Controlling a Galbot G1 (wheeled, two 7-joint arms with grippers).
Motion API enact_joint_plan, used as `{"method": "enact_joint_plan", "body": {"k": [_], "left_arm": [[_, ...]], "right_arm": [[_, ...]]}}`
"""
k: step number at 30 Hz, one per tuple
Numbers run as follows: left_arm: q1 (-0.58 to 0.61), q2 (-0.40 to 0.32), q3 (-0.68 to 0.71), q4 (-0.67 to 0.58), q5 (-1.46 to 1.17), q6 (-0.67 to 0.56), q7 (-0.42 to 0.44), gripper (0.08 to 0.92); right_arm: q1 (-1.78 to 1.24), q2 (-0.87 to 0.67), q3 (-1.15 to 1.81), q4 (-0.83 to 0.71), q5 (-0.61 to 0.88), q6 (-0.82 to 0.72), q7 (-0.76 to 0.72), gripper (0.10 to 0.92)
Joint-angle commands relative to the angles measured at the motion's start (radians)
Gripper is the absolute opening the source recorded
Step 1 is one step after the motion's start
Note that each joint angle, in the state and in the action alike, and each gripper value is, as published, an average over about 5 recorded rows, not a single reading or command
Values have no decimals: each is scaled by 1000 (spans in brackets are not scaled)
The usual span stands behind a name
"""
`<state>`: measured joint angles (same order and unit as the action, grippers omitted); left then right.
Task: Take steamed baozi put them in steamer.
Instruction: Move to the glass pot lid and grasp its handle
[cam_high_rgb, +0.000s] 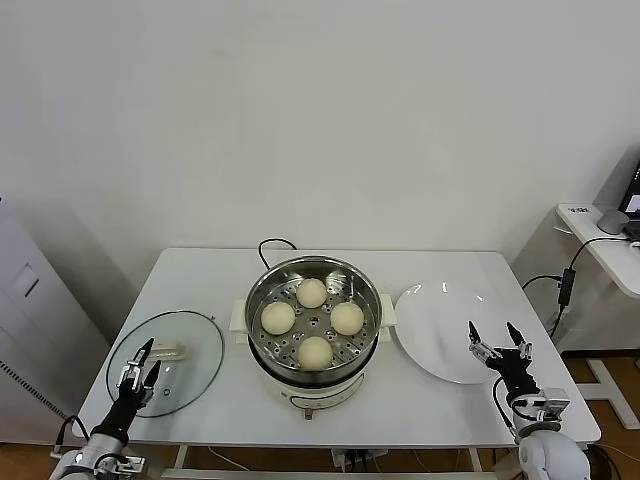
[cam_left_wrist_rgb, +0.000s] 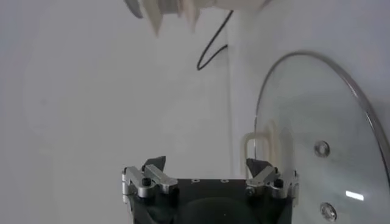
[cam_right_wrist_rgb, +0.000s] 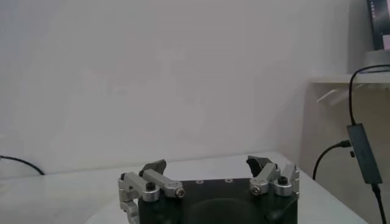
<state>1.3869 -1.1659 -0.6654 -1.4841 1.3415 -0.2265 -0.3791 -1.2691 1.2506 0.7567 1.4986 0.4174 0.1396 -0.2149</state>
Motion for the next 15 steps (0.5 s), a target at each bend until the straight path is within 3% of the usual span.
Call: {"method": "enact_joint_plan", "body": {"k": [1,15], "left_arm": [[-65,-8,3,72,67,-4,-4,823],[-122,-15,13,90,44,32,37,823]], "right_arm": [[1,8,0,-17,-19,7,-12,823],[39,11,-24,-77,-52,26,-28,823]]}}
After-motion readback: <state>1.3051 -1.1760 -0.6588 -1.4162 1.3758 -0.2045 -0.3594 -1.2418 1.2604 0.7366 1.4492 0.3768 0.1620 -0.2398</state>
